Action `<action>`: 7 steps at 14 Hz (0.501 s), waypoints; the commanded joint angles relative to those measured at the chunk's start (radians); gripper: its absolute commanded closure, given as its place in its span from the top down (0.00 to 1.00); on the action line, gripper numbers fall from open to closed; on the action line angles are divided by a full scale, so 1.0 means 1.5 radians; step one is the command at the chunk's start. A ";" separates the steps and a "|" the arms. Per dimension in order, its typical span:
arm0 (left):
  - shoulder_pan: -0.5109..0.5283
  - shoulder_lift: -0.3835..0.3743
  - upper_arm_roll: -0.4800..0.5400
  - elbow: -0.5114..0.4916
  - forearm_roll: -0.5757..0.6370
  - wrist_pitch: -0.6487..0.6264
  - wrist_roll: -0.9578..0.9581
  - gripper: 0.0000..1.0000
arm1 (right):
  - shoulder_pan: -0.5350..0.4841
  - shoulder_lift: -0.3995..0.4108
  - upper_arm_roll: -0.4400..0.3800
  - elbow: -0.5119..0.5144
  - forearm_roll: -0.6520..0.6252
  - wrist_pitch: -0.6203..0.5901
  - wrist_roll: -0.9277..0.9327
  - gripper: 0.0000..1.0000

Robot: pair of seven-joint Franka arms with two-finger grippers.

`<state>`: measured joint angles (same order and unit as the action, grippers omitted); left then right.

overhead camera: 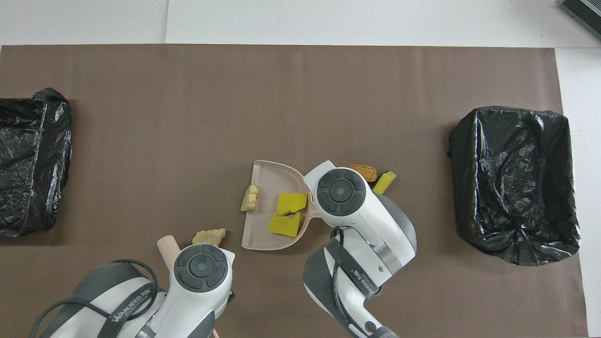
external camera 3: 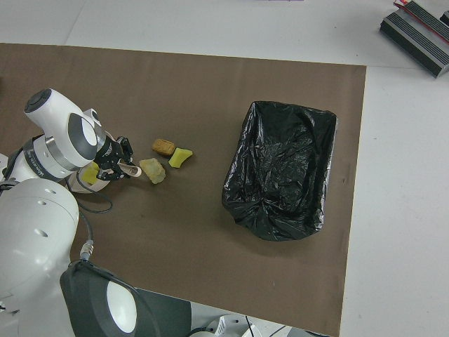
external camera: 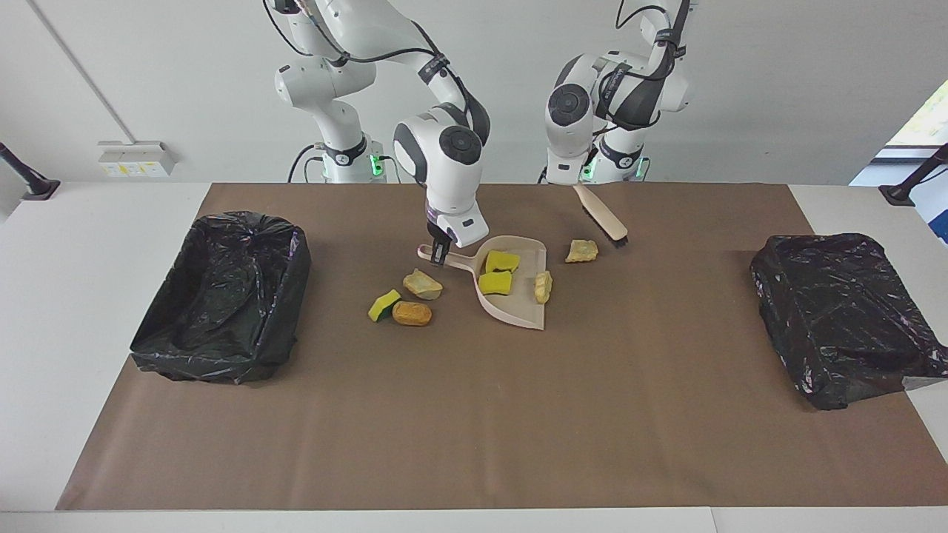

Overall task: Sweep and dump trash in bin
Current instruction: 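Sweep the remaining debris into the dustpan with the left gripper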

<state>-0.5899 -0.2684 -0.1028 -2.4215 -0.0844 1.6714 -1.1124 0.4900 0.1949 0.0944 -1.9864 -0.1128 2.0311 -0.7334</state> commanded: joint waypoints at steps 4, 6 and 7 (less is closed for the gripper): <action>0.025 0.068 -0.002 -0.020 0.009 0.147 0.054 0.00 | -0.003 -0.001 0.003 0.006 -0.016 0.003 0.002 0.00; 0.046 0.107 0.000 0.012 0.009 0.189 0.118 0.00 | -0.003 -0.001 0.003 0.006 -0.016 0.002 0.002 0.00; 0.061 0.135 -0.001 0.050 0.009 0.194 0.162 0.00 | -0.003 -0.001 0.003 0.006 -0.016 0.003 0.002 0.00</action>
<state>-0.5452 -0.1411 -0.1013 -2.4354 -0.0841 1.9506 -0.9708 0.4900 0.1949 0.0944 -1.9861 -0.1141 2.0311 -0.7334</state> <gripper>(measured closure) 0.744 0.674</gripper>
